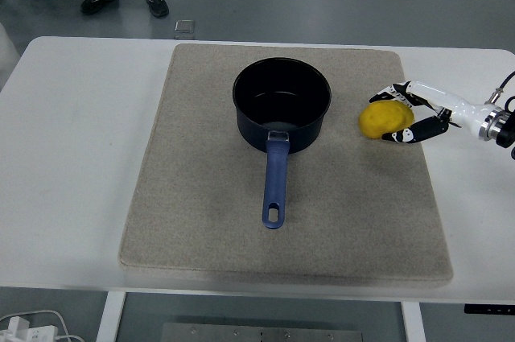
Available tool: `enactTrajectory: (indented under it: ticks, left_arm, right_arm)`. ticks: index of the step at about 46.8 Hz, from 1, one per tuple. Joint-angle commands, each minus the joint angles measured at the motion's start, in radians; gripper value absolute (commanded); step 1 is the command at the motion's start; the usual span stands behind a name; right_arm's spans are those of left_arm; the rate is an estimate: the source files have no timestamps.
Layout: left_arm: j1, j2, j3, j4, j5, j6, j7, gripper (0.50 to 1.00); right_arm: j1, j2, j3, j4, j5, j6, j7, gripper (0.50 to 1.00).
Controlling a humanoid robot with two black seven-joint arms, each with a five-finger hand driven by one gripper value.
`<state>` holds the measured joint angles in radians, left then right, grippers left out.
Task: Put the potato in the blue pot
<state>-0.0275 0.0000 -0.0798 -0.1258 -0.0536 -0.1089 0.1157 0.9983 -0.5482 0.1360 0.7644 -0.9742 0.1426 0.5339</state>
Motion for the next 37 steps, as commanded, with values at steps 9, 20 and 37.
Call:
enactTrajectory:
  ticks: [9, 20, 37]
  left_arm:
    - [0.000, 0.000, 0.000, 0.000, 0.000, 0.000, 0.001, 1.000]
    - [0.000, 0.000, 0.000, 0.000, 0.000, 0.000, -0.001, 1.000]
    - [0.000, 0.000, 0.000, 0.000, 0.000, 0.000, -0.001, 1.000]
  right_arm:
    - [0.152, -0.098, 0.001, 0.000, 0.060, 0.112, 0.000, 0.500]
    - [0.235, -0.136, -0.007, 0.000, 0.114, 0.157, -0.006, 0.500]
    - [0.255, -0.090, 0.001, 0.003, 0.115, 0.143, -0.051, 0.500]
